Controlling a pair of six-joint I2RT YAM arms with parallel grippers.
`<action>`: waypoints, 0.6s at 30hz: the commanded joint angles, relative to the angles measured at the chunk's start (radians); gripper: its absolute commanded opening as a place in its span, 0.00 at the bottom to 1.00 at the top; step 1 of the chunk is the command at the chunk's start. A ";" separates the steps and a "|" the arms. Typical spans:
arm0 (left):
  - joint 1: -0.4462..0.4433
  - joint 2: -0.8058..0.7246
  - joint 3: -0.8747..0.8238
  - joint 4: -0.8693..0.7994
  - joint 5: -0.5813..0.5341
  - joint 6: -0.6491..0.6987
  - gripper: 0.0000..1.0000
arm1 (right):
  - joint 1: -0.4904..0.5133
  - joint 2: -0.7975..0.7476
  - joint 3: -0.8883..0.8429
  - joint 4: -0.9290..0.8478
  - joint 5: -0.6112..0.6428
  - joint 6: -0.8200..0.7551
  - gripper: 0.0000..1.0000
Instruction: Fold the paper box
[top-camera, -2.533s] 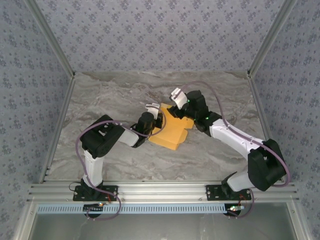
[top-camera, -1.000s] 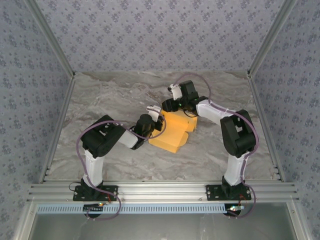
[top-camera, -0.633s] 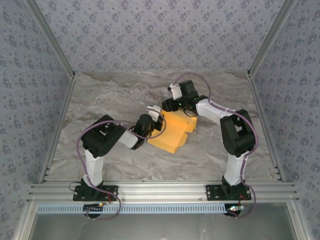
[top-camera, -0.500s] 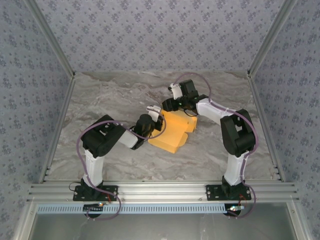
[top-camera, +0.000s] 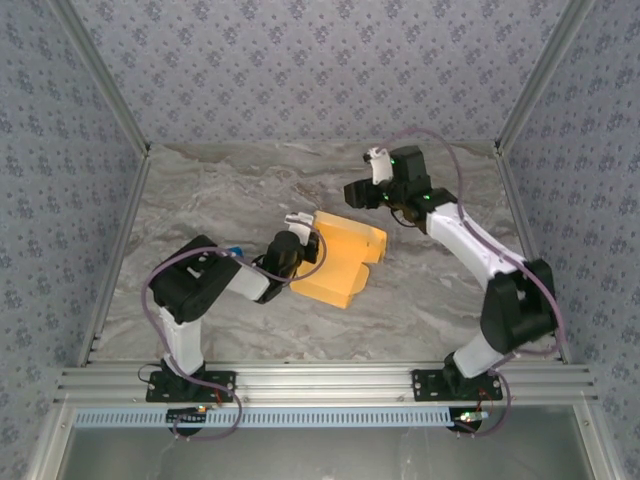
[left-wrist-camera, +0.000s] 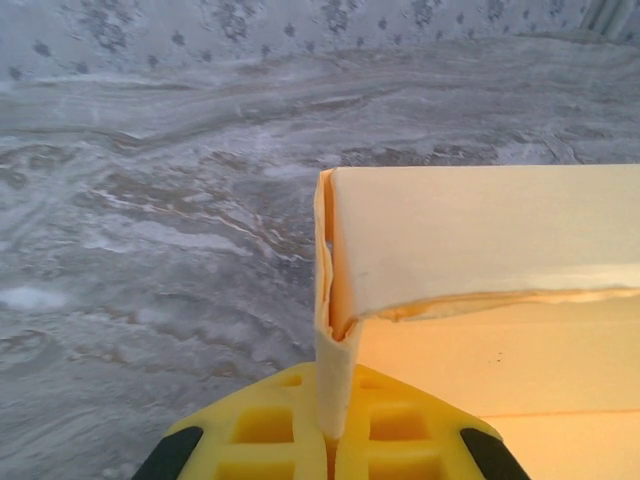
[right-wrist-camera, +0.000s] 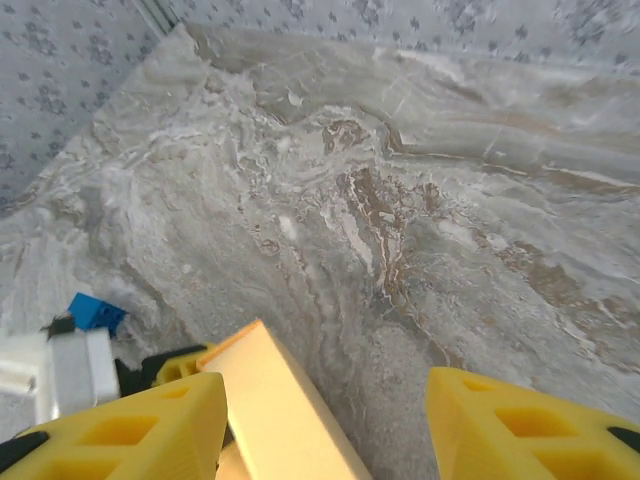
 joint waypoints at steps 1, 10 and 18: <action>-0.006 -0.090 -0.025 -0.057 -0.086 -0.043 0.00 | 0.035 -0.103 -0.104 -0.033 0.107 0.050 0.58; -0.007 -0.193 -0.050 -0.155 -0.146 -0.087 0.00 | 0.228 -0.185 -0.116 -0.191 0.343 0.232 0.65; -0.011 -0.228 -0.063 -0.160 -0.161 -0.083 0.00 | 0.254 -0.099 -0.077 -0.201 0.407 0.309 0.65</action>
